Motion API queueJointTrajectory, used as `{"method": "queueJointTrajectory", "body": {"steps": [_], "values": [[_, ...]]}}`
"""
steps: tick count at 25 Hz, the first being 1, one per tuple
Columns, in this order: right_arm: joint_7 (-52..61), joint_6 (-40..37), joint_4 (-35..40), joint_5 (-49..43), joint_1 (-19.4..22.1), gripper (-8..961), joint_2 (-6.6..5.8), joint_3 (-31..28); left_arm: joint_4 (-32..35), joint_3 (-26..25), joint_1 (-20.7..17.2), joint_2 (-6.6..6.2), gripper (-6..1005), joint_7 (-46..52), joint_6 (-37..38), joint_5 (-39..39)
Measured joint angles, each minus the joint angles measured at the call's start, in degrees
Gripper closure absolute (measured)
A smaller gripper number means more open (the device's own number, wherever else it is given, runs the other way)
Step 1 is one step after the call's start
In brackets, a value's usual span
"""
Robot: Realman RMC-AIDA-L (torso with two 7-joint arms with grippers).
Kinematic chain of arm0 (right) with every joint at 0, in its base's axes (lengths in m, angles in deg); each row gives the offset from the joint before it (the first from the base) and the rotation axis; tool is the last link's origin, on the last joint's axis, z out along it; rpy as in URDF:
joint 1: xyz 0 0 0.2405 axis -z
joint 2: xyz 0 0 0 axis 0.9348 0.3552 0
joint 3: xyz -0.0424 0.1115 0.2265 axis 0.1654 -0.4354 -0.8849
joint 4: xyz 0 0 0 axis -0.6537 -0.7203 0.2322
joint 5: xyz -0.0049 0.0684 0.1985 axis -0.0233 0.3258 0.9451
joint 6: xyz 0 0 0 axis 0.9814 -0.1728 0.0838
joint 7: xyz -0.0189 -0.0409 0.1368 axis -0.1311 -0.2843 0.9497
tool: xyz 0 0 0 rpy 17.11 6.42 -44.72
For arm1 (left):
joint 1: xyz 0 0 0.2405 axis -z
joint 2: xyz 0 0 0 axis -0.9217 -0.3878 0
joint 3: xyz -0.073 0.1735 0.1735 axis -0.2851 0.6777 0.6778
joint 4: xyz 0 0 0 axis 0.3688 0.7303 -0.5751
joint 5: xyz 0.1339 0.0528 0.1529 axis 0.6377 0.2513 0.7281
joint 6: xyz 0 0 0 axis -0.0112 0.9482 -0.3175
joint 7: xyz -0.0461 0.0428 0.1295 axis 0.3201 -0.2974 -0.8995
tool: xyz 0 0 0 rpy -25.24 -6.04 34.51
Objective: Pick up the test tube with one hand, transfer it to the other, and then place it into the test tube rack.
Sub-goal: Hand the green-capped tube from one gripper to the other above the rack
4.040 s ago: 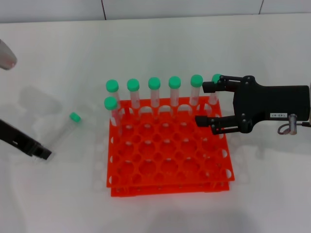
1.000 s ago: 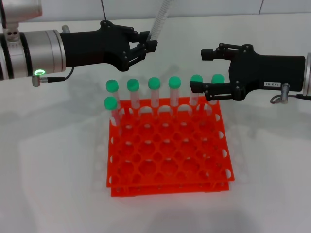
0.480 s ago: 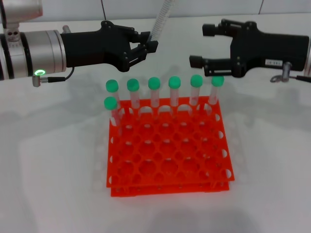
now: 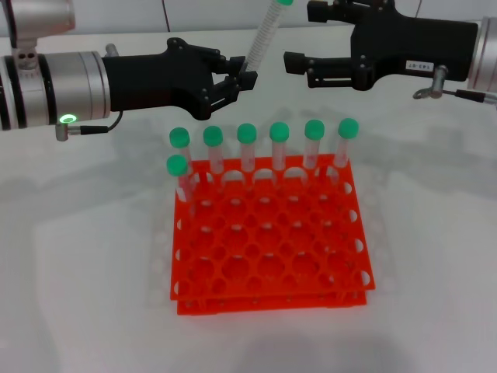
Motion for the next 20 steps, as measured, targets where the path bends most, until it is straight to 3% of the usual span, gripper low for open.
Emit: {"method": "queueJointTrajectory", "body": {"steps": [20], "values": [[-0.3, 0.5, -0.1, 1.5, -1.3, 155, 0.1, 0.2, 0.1, 0.4, -0.2, 0.03, 802, -0.1, 0.0, -0.7]]}}
